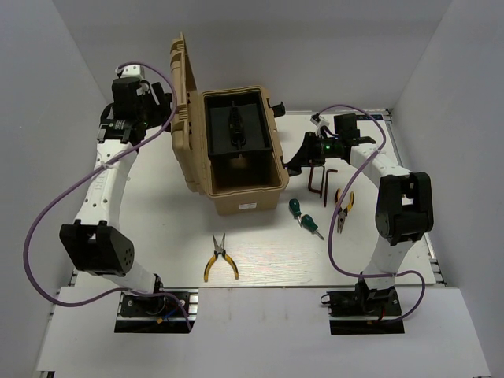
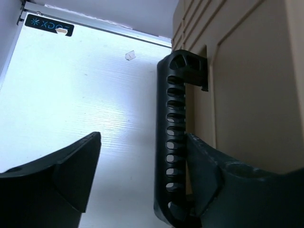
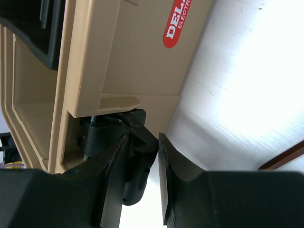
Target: Sort the tools into containers
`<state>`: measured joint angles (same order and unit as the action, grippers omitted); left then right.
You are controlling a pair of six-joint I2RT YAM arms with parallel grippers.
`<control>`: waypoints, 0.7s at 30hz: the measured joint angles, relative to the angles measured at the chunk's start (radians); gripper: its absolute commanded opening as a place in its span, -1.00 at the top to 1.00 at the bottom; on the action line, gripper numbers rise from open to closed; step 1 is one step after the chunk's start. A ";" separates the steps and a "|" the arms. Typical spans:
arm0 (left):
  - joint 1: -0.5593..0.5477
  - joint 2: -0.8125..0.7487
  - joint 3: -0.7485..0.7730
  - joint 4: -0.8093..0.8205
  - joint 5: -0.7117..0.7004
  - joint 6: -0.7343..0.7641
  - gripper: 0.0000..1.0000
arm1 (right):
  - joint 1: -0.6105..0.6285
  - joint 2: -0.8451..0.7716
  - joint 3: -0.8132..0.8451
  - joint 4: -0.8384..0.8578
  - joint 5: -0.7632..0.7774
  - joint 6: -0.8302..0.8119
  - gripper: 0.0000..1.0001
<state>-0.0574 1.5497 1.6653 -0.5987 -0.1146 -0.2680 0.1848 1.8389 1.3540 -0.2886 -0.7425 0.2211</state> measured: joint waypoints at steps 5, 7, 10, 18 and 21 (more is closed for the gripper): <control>0.037 -0.011 0.000 0.010 0.004 -0.018 -0.75 | 0.000 0.000 0.001 -0.001 -0.002 -0.007 1.00; 0.072 -0.032 0.002 0.028 -0.011 -0.030 -0.75 | 0.000 0.000 0.004 -0.006 -0.004 -0.012 1.00; 0.116 -0.061 0.022 0.045 -0.018 -0.056 -0.78 | -0.001 0.000 0.005 -0.010 -0.005 -0.017 1.00; 0.155 -0.175 0.025 0.069 -0.005 -0.146 -0.87 | -0.003 0.000 0.011 -0.033 -0.013 -0.045 -0.21; 0.156 -0.243 -0.019 0.085 0.015 -0.164 -0.94 | -0.021 0.000 0.015 -0.088 -0.010 -0.094 -0.43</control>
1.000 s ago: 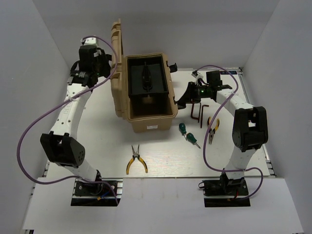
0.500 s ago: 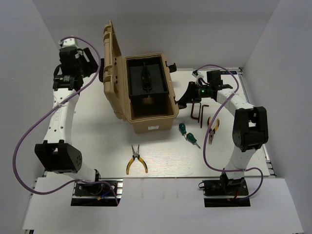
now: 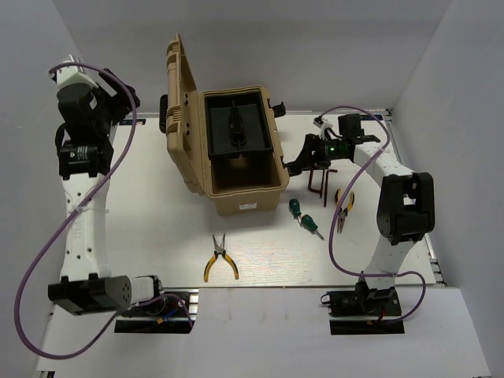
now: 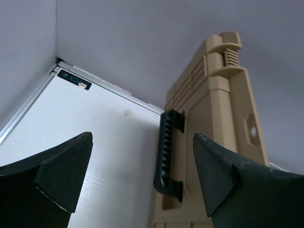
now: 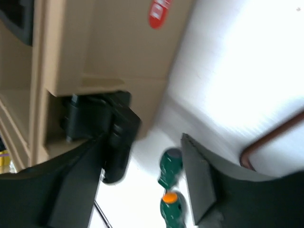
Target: Sort the tools into containers
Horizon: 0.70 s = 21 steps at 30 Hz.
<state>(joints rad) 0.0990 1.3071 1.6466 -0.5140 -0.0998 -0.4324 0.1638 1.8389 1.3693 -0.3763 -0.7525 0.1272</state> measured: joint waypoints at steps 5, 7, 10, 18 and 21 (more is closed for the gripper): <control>-0.005 -0.157 -0.114 0.021 0.043 0.010 -0.94 | -0.016 -0.030 0.009 -0.090 0.050 -0.065 -0.48; -0.010 -0.222 -0.137 0.022 0.087 0.021 -0.75 | -0.018 -0.069 0.008 -0.129 0.090 -0.097 -0.48; -0.022 -0.306 -0.145 0.051 0.199 0.042 -0.04 | -0.025 -0.152 -0.021 -0.143 0.200 -0.138 -0.06; -0.060 -0.362 -0.101 0.276 0.666 0.006 0.67 | -0.051 -0.392 -0.163 -0.153 0.575 -0.226 0.73; -0.082 -0.338 -0.116 0.359 0.796 -0.035 0.42 | -0.053 -0.358 -0.186 -0.156 0.651 -0.237 0.35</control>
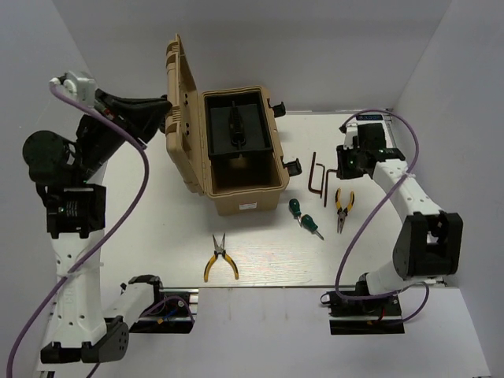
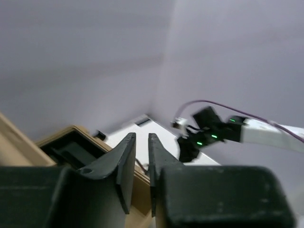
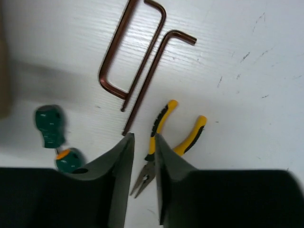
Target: Sort the tools into containers
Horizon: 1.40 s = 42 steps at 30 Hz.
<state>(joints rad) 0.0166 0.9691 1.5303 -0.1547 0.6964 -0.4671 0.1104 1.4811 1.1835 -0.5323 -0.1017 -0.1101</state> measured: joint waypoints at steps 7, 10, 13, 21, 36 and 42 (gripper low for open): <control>-0.109 0.084 -0.041 -0.086 0.071 0.098 0.15 | 0.000 0.227 0.083 -0.060 0.051 0.021 0.15; -0.152 0.128 -0.036 -0.142 0.072 0.155 0.15 | 0.000 0.254 0.094 -0.063 0.052 0.026 0.15; -0.202 0.220 0.055 -0.183 0.082 0.187 0.15 | 0.000 0.246 0.095 -0.059 0.054 0.027 0.15; -0.401 0.458 0.229 -0.278 -0.041 0.286 0.15 | -0.011 0.229 0.077 -0.034 0.054 0.043 0.15; -0.551 0.523 0.426 -0.412 -0.156 0.412 -0.48 | -0.025 0.481 0.269 -0.015 -0.030 0.138 0.04; -0.680 0.578 0.347 -0.475 -0.197 0.468 -0.48 | -0.021 0.553 0.307 -0.022 0.001 0.165 0.04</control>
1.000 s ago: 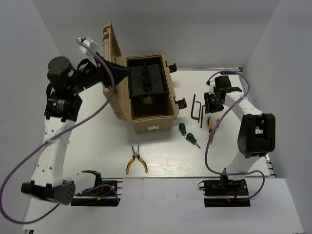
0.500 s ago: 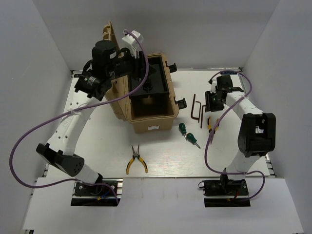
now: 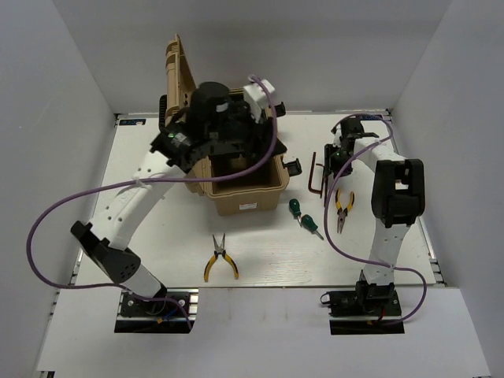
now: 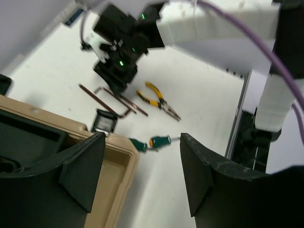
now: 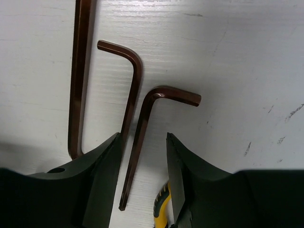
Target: Sort the tools into containers
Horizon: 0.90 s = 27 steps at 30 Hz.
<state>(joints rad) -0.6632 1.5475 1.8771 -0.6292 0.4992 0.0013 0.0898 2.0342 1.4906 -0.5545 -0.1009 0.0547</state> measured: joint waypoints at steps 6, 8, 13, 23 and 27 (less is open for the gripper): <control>-0.148 0.046 -0.060 -0.038 -0.109 0.040 -0.48 | 0.002 0.018 0.006 -0.004 0.030 0.015 0.09; -0.198 0.047 -0.093 -0.040 -0.148 0.048 -0.48 | 0.003 0.022 0.006 -0.006 0.043 0.017 0.09; -0.300 0.047 -0.194 -0.016 -0.254 0.052 -0.48 | 0.003 0.023 0.005 -0.009 0.054 0.017 0.15; -0.412 -0.017 -0.510 0.120 -0.529 -0.029 -0.46 | 0.038 0.033 0.006 -0.002 0.112 0.015 0.26; -0.433 -0.101 -0.636 0.192 -0.628 -0.083 -0.46 | 0.069 0.034 0.006 0.001 0.187 0.016 0.40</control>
<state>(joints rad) -1.0958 1.4464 1.2407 -0.4374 -0.1291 -0.0818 0.1593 2.0686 1.4967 -0.5533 0.0860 0.0711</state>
